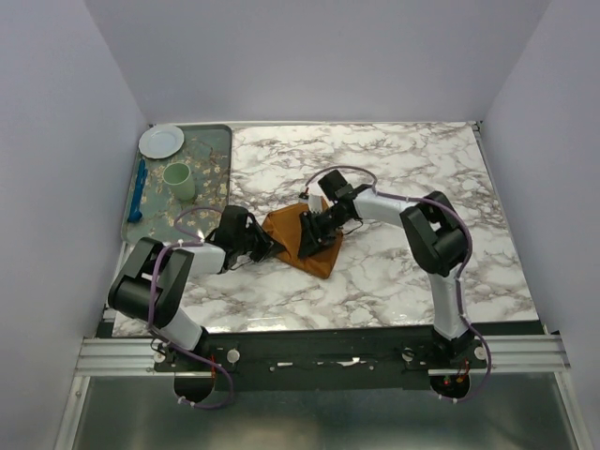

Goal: Fold the napkin, place the utensils inside, and roll it up
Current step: Roll the napkin with the utensil

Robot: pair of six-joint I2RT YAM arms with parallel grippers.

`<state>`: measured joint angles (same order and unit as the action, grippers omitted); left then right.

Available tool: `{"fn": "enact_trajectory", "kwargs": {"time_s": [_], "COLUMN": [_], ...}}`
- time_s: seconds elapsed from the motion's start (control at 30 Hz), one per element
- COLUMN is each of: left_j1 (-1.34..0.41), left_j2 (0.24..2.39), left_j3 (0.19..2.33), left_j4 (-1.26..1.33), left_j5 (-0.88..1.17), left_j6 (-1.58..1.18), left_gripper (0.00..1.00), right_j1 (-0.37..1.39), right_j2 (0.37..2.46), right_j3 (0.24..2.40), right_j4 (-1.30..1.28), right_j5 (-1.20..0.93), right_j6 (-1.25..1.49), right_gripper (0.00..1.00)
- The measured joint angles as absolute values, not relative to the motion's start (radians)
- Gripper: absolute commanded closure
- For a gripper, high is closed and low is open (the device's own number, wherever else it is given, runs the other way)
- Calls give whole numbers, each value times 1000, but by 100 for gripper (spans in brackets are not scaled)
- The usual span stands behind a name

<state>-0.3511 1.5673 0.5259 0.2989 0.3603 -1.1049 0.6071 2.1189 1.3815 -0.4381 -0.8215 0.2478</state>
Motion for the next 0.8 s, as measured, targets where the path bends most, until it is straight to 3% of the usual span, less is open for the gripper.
{"fn": "enact_trajectory", "kwargs": {"time_s": [0.23,0.47,0.63,0.8], "left_j1": [-350,-347,-334,-327], "left_j2": [1599,1634,1651,1652], "left_j3": [544,583,598,601], "left_j4": [316,302,286,278], "left_j5": [380,405,431,445], "left_j6": [-1104,-1097,-1087,-1077], "left_gripper": [100,100,100,100], "right_j1": [622,832,1012,1049], "right_j2": [1964,1698,1729,1807], "right_j3": [1450,1251,1184,1170], "right_j4": [-625,-472,-340,-253], "right_j5": [-471,-157,66,197], "right_j6": [74,-70,-145,-196], "right_gripper": [39,37,37,36]}}
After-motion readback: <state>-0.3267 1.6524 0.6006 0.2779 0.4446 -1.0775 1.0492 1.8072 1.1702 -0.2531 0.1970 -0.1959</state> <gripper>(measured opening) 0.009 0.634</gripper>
